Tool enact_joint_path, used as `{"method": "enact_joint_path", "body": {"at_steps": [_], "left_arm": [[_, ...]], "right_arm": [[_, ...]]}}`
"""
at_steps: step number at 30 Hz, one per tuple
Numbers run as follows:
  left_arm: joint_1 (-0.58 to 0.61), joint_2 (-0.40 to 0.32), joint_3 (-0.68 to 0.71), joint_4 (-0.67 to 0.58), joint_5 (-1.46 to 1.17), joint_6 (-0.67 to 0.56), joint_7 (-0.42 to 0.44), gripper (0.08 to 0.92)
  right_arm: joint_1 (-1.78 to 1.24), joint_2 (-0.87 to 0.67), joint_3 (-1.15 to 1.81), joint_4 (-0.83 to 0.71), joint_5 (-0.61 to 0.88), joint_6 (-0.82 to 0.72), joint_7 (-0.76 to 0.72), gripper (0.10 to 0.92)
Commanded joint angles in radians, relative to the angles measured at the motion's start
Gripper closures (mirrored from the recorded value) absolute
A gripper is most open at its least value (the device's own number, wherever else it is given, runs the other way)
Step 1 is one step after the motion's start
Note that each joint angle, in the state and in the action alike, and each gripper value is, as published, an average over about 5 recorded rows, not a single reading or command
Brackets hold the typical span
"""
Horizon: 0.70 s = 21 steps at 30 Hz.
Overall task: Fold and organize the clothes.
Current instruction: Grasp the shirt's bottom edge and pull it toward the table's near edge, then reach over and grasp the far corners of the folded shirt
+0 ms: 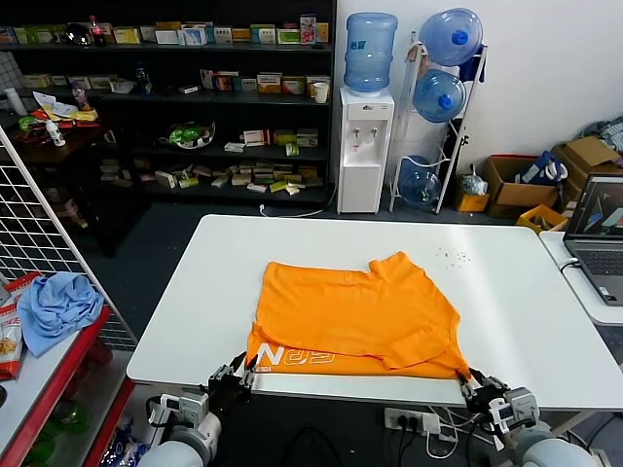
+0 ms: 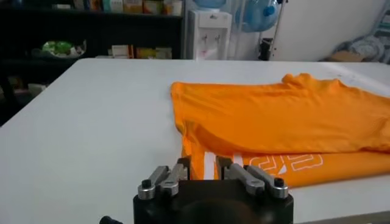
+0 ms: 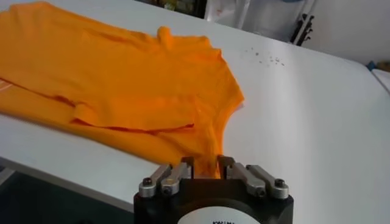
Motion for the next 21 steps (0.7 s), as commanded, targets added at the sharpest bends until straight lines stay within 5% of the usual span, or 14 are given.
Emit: {"method": "enact_joint_path", "body": {"at_steps": [1,12,21], "left_arm": [[-0.09,0.016,-0.009,-0.009,0.007,0.005,0.016,0.51],[-0.495,-0.042,0.135,0.315,-0.067,0.015,-0.003,0.218],[-0.767,-0.158,0.265,0.65,-0.091,0.013,0.001,0.177]], "right_arm": [[0.047,-0.024,0.01,0.049,0.048,0.055,0.011,0.497],[0.511,-0.014,-0.12,-0.263,0.235,0.084,-0.041,0.216],[0.835,0.063,-0.266,-0.59,0.253,-0.041,-0.184,0.203]]}}
